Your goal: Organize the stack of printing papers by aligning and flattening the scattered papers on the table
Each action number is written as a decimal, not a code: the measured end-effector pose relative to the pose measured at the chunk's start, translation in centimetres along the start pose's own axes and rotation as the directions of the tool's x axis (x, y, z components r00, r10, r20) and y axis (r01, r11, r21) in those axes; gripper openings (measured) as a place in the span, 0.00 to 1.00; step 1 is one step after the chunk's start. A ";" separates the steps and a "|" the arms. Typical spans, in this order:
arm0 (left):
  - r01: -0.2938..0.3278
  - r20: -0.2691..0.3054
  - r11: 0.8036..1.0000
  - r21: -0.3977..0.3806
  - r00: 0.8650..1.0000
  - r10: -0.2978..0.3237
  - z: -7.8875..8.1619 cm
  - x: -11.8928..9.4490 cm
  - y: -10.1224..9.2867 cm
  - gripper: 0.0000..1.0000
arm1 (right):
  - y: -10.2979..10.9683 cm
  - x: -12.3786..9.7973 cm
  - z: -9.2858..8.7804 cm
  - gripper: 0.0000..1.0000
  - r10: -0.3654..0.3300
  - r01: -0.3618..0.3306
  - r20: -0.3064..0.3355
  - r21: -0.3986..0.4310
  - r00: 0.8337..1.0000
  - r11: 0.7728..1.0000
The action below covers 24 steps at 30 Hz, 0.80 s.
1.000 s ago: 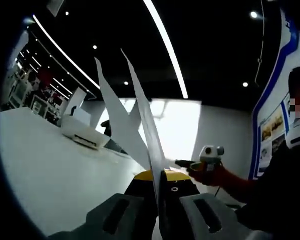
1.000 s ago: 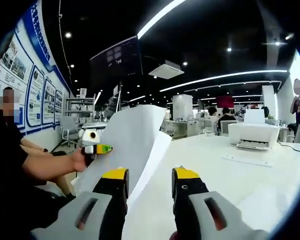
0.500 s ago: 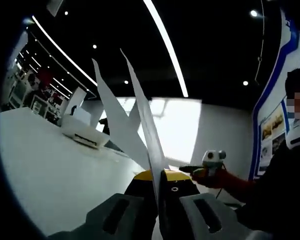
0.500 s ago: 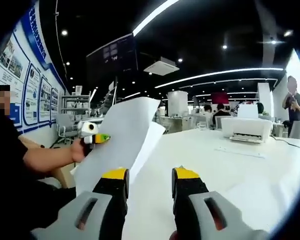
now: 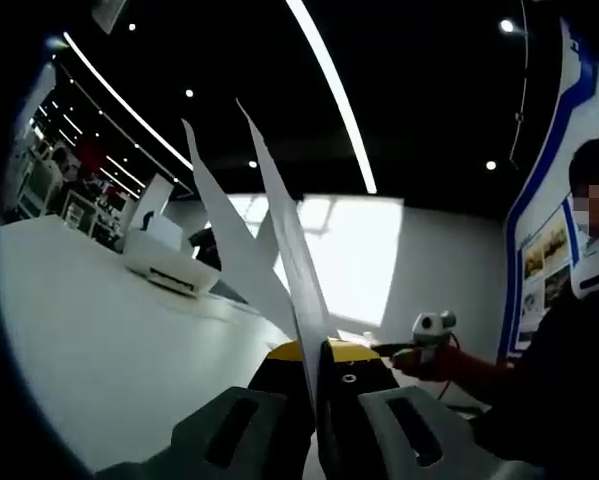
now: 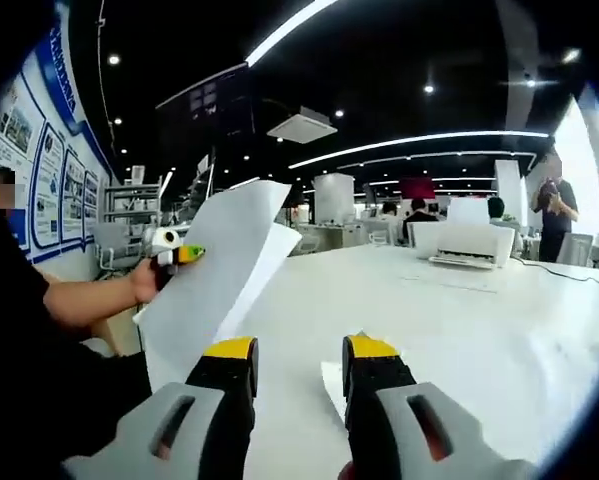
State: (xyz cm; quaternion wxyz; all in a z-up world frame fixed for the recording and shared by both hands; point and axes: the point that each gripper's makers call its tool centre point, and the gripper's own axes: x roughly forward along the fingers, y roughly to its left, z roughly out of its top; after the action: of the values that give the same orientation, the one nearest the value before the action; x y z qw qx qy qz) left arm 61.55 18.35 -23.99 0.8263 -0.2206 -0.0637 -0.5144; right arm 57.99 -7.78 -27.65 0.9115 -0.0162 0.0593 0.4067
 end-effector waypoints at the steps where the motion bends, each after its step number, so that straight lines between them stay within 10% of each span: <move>1: 0.000 0.000 1.000 0.001 1.000 0.000 0.0 0.0 0.0 0.06 | -0.3 -0.4 -0.2 0.29 -0.010 0.010 -0.001 0.002 1.000 1.000; 15: -0.005 -0.004 1.000 0.004 1.000 0.005 -0.1 0.1 -0.1 0.06 | -4.2 -6.4 -1.3 0.29 -0.142 0.142 -0.003 0.020 0.990 0.990; 24: -0.006 -0.004 1.000 0.006 1.000 0.006 -0.2 0.2 -0.3 0.06 | -8.1 -9.2 -0.6 0.34 -0.293 0.294 -0.022 0.012 0.956 0.956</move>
State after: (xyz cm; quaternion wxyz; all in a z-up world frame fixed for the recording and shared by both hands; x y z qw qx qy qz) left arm 61.36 17.97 -24.03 0.8286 -0.2171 -0.0629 -0.5121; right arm 57.89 -20.04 -27.30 0.9612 -0.0218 0.0683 0.2663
